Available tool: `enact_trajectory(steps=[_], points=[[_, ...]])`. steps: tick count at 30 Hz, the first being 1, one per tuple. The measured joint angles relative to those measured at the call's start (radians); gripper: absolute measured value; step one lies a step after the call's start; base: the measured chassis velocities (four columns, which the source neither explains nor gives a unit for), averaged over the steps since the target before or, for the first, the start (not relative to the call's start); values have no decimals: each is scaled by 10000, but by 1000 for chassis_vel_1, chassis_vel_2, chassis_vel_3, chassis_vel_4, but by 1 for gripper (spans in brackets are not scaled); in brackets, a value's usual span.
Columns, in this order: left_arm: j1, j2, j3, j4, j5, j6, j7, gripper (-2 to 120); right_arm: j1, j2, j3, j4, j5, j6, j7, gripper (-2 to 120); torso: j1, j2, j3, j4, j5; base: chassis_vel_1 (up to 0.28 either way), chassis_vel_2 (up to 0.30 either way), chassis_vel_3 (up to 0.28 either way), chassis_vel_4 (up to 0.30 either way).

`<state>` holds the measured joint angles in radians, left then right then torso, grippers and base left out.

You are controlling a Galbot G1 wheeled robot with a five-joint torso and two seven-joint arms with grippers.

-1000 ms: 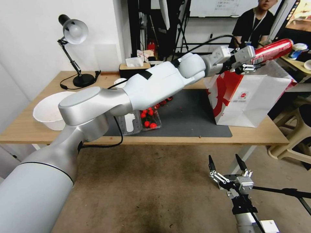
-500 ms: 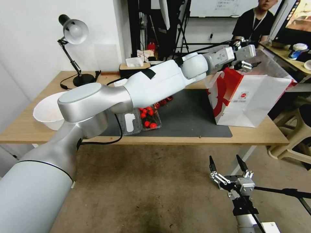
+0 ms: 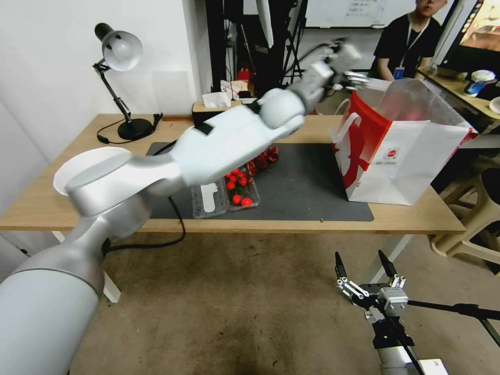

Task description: Pick up the trash from the table and place it into the takeout bag.

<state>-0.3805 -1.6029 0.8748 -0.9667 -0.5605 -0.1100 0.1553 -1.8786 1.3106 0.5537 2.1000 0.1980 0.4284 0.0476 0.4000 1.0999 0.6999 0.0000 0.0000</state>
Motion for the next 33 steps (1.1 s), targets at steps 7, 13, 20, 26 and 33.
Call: enact_trajectory(steps=[7,13,20,26,33], points=[[380,571,-428,-678,-921,187,-1237,100,-45,50,-43,0,-14,45,-25,100,0,0,0,-7,0,0,0,0,0],[1563,1888,-1732,-2047,-1614,1098,-4222,100,-36,24,-68,0,-27,24,-24,100,0,0,1,3,-4,0,0,0,0],[3615,2844,-2878,-4192,-1761,2552,-8449,100,29,-4,-42,-91,38,-11,-18,100,0,1,0,-1,-4,0,0,0,0],[4414,3349,-3276,-4907,-1074,2704,-9710,100,86,-41,-43,-168,98,-16,-18,100,0,0,0,-2,-1,0,0,0,0],[5919,4381,-4031,-5945,-441,2656,-9843,100,104,-154,-52,-244,161,-23,-18,100,0,0,0,1,-2,0,0,0,0]])
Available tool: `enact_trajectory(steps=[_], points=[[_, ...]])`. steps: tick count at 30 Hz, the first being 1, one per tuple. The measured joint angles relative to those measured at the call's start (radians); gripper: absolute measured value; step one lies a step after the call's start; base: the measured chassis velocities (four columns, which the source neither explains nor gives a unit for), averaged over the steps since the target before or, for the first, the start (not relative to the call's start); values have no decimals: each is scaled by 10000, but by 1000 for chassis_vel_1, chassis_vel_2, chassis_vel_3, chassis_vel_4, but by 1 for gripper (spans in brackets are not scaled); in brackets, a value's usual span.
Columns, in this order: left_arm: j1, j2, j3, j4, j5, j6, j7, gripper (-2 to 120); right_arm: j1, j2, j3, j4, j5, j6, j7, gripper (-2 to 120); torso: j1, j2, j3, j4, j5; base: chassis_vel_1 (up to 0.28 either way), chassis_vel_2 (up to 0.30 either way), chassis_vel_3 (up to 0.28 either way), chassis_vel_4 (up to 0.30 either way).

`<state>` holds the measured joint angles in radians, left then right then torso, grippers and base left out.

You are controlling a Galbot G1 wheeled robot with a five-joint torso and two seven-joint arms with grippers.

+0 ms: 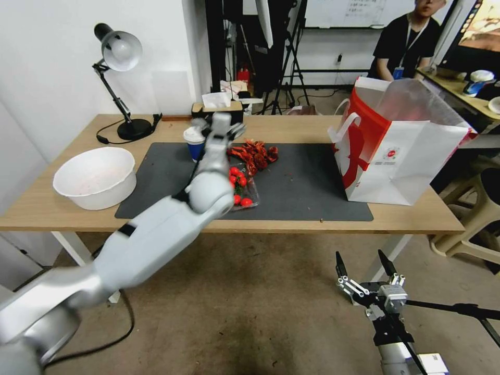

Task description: Pick up the trash from the table and place it into the takeout bag.

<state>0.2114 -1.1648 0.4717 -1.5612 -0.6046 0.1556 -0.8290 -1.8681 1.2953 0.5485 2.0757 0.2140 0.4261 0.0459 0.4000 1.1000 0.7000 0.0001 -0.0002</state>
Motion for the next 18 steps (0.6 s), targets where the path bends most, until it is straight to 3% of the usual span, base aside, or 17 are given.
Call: enact_trajectory(steps=[2,4,5,8,9,12,15,16,17,18], points=[[522,331,-285,-335,81,-79,46,100,17,-50,1,0,38,-36,2,100,0,0,0,-2,0,0,0,0,0],[1883,1151,-947,-1036,327,-299,195,100,110,-56,-29,-2,66,-92,29,100,0,0,0,0,-2,0,0,0,0],[1883,1151,-947,-1036,327,-299,195,100,110,-56,-29,-2,66,-92,29,100,0,0,0,0,-2,0,0,0,0],[3667,1883,-2138,-1880,760,-528,579,100,178,-99,-133,-6,65,-173,43,100,-1,0,0,0,-1,0,0,0,0],[3667,1883,-2138,-1880,760,-528,579,100,178,-99,-133,-6,65,-173,43,100,-1,0,0,0,-1,0,0,0,0],[5327,2207,-3440,-2481,1405,-841,955,100,216,-212,-235,92,22,-338,77,100,0,0,0,-1,-3,0,0,0,0],[6031,2316,-3863,-2811,1562,-972,1059,100,219,-228,-261,125,-5,-376,79,100,-1,0,-1,-2,2,0,0,0,0],[7243,2459,-4541,-3279,1923,-1339,1288,100,215,-235,-291,152,-46,-389,81,100,-1,1,-1,-3,-1,0,0,0,0],[7243,2459,-4541,-3279,1923,-1339,1288,100,215,-235,-291,152,-46,-389,81,100,-1,1,-1,-3,-1,0,0,0,0],[8016,2566,-4945,-3582,2039,-1541,1453,100,208,-245,-323,156,-85,-393,81,100,0,1,-1,-3,2,0,0,0,0]])
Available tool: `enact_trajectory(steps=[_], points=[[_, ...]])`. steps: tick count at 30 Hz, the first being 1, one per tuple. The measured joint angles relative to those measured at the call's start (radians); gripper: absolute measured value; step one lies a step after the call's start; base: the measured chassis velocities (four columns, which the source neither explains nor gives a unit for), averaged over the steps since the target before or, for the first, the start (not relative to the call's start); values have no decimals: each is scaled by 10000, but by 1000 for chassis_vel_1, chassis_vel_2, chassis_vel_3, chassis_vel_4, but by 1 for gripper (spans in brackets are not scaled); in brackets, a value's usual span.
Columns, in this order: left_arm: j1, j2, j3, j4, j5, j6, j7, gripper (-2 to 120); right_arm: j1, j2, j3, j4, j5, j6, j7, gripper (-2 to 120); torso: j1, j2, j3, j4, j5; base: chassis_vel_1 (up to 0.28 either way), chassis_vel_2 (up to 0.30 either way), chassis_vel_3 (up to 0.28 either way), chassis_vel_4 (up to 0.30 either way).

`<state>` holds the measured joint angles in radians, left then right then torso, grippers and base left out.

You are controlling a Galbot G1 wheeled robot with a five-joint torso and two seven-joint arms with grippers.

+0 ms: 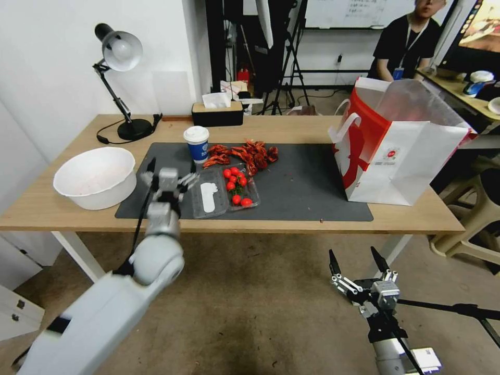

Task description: Pick up the trash from the table and place it into the takeout bag.

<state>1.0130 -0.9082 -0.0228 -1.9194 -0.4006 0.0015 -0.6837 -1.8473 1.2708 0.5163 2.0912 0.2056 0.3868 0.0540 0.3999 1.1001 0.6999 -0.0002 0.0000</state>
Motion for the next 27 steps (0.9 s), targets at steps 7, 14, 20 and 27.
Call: enact_trajectory(steps=[7,14,20,27], points=[[3001,310,-1291,-864,260,-1525,1183,100,-17,-59,-44,46,-52,-26,-1,100,-1,0,0,1,0,0,0,0,0],[4131,197,-2117,-866,-124,-2932,2896,100,-72,-48,-58,82,-78,-3,-25,100,0,0,0,2,1,0,0,0,0],[4272,228,-2341,-732,-610,-3413,3784,100,-90,-58,-56,82,-81,23,-36,100,0,0,1,1,0,0,0,0,0],[3775,441,-2263,-343,-1337,-3618,4610,100,-84,-90,-51,81,-74,26,-45,100,0,0,1,2,1,0,0,0,0]])
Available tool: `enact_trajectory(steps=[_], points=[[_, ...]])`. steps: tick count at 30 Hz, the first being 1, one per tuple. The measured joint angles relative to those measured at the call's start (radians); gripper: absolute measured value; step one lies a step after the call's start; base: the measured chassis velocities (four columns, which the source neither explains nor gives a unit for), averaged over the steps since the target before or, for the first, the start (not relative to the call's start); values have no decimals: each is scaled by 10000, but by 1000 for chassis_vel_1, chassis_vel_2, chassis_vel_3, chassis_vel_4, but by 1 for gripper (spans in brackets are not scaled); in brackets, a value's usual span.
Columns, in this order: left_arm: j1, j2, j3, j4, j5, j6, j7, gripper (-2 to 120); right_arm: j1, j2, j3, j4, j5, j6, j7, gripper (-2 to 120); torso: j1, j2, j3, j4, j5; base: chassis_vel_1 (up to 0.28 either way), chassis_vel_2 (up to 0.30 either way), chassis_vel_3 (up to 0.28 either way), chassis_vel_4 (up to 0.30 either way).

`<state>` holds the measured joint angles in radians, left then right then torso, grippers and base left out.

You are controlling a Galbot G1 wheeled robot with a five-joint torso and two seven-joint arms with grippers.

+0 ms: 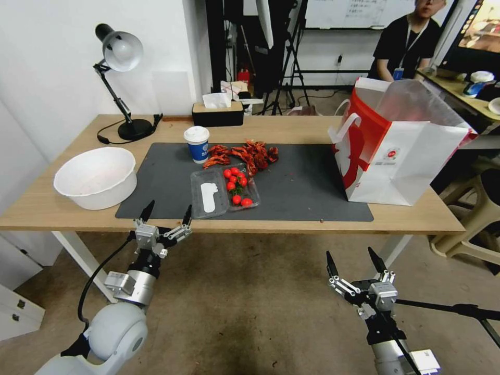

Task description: Pick up the trash from the table and place it into the takeout bag.

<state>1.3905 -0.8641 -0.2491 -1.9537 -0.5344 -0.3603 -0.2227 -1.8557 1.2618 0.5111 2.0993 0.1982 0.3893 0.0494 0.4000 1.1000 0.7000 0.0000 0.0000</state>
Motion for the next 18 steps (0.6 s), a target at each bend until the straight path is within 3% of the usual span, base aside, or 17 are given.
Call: enact_trajectory(steps=[7,9,15,18], points=[[-1479,466,672,829,-843,2,868,100,15,-45,66,45,57,-11,0,100,0,-1,1,2,-1,0,0,0,0],[-2491,543,1077,1130,-1520,242,1251,100,14,-35,84,49,59,-15,4,100,0,-1,1,0,0,0,0,0,0],[-4182,540,1913,1802,-2149,684,1428,100,-26,32,108,69,41,-15,6,100,1,-2,1,-4,0,0,0,0,0],[-5186,428,2541,2562,-2313,936,1459,100,-32,99,132,68,17,-15,8,100,1,-2,2,0,0,0,0,0,0]])
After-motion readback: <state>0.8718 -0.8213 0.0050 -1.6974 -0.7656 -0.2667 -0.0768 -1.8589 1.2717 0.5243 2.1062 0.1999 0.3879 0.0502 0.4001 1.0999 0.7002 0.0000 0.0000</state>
